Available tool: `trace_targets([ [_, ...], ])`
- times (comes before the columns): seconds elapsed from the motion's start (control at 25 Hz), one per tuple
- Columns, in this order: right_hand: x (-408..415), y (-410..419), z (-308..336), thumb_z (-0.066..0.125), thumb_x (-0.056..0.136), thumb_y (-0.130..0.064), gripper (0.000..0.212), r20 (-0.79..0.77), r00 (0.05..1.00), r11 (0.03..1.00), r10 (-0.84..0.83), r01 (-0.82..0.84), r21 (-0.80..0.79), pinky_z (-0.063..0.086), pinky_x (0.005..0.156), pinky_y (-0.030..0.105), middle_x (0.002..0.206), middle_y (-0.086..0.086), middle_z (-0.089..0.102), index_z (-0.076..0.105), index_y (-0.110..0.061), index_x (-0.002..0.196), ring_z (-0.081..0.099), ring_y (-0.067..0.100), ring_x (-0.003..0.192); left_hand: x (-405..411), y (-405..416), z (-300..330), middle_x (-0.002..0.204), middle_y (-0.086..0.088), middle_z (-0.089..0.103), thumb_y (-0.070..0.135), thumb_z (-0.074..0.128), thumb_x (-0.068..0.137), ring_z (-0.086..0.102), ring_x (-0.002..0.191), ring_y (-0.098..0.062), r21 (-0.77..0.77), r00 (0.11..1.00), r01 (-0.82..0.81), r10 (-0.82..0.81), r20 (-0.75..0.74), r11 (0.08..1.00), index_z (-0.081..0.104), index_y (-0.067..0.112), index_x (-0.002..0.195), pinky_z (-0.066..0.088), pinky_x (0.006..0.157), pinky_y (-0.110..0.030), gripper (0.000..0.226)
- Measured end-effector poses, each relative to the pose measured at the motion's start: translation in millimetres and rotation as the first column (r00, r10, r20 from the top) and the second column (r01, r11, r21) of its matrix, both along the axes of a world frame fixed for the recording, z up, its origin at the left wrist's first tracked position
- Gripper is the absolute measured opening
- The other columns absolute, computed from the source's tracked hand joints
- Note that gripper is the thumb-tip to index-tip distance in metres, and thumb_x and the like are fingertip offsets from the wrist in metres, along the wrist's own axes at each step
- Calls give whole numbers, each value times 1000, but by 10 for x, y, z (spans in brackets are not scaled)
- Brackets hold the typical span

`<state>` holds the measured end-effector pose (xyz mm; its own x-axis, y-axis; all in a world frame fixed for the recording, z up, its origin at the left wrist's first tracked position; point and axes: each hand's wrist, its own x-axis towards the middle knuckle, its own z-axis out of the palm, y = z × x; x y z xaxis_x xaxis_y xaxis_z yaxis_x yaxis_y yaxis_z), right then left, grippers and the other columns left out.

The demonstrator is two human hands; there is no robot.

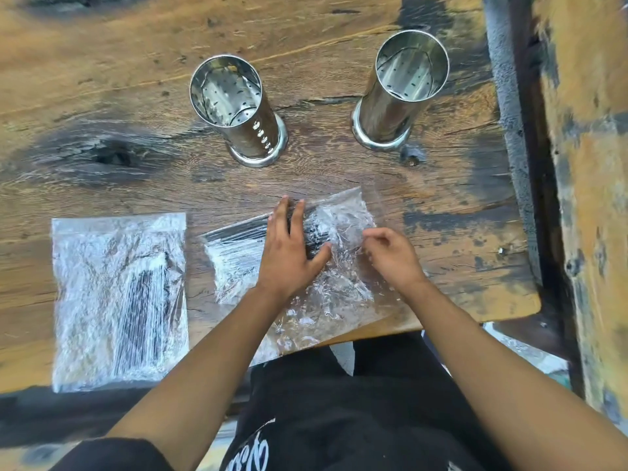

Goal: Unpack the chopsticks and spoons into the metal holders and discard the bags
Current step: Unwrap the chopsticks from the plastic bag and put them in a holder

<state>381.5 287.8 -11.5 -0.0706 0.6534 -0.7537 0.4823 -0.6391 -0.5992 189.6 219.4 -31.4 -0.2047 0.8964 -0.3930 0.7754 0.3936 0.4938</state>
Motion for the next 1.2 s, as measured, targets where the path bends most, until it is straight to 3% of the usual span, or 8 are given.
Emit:
trace_targets([
  [0.16, 81, 119, -82, 39, 105, -5, 35, -394, 744, 802, -539, 312, -509, 59, 63, 30, 104, 18, 67, 62, 4, 129, 65, 19, 76, -149, -31, 145, 170, -8, 15, 57, 44, 91, 10, 158, -27, 75, 993, -92, 85, 84, 993, 22, 14, 162, 13, 129, -49, 86],
  [0.28, 68, 182, -104, 47, 101, 9, 34, -424, 818, 818, -388, 93, -567, 58, 53, 18, 113, 21, 72, 66, 0, 127, 70, 15, 74, -403, -137, 189, 167, -13, 26, 61, 41, 89, 14, 158, -26, 133, 1000, -25, 25, 2, 991, 24, 11, 161, 2, 130, -46, 90],
  [0.4, -87, 195, -110, 59, 98, 8, 27, -348, 931, 889, 112, -251, -384, 57, 58, 22, 113, 18, 73, 75, -4, 115, 69, 25, 83, -664, -308, 177, 167, -12, 26, 83, 45, 80, 16, 157, -25, 62, 997, 26, -22, -71, 998, 23, 13, 161, 3, 130, -46, 110],
  [0.52, -252, 228, -138, 70, 97, -15, 14, 95, 759, 743, 644, -650, 159, 58, 74, 23, 106, -5, 72, 78, -8, 106, 65, 11, 78, -825, -433, 125, 170, -9, 17, 102, 37, 64, 10, 158, -26, -54, 982, 100, -108, -158, 993, 15, 15, 163, 3, 129, -49, 134],
  [0.64, -366, 226, -145, 67, 96, -41, 35, 214, 654, 572, 726, -746, 340, 49, 94, 25, 130, -2, 63, 72, -21, 125, 62, 12, 106, -907, -489, 36, 173, -5, -4, 101, 42, 60, -9, 159, -22, -177, 964, 149, -183, -195, 973, 0, 16, 165, -9, 128, -46, 141],
  [0.8, -401, 143, -358, 68, 98, -25, 41, 399, 489, 167, 775, -769, 617, 46, 110, 50, 139, 18, 61, 65, -7, 135, 55, 33, 129, -897, -472, -68, 173, -3, -10, 95, 49, 67, -16, 158, -20, -232, 951, 120, -178, -251, 965, -4, 17, 164, -11, 128, -47, 136],
  [0.96, -499, 124, -457, 65, 100, -20, 51, 501, 344, -62, 794, -774, 630, 34, 118, 36, 152, 16, 50, 55, 0, 145, 40, 25, 145, -856, -453, -105, 173, -2, -10, 90, 48, 75, -15, 158, -22, -213, 939, 105, -167, -300, 971, -1, 20, 165, -5, 129, -50, 124],
  [1.2, -555, 202, -339, 68, 93, -14, 72, 405, 269, 116, 874, -924, 364, 17, 129, 38, 164, 17, 29, 37, -2, 157, 27, 17, 152, -845, -419, -129, 173, -5, -1, 91, 31, 78, -10, 159, -25, -192, 923, 104, -166, -348, 976, 9, 18, 165, -5, 128, -52, 116],
])
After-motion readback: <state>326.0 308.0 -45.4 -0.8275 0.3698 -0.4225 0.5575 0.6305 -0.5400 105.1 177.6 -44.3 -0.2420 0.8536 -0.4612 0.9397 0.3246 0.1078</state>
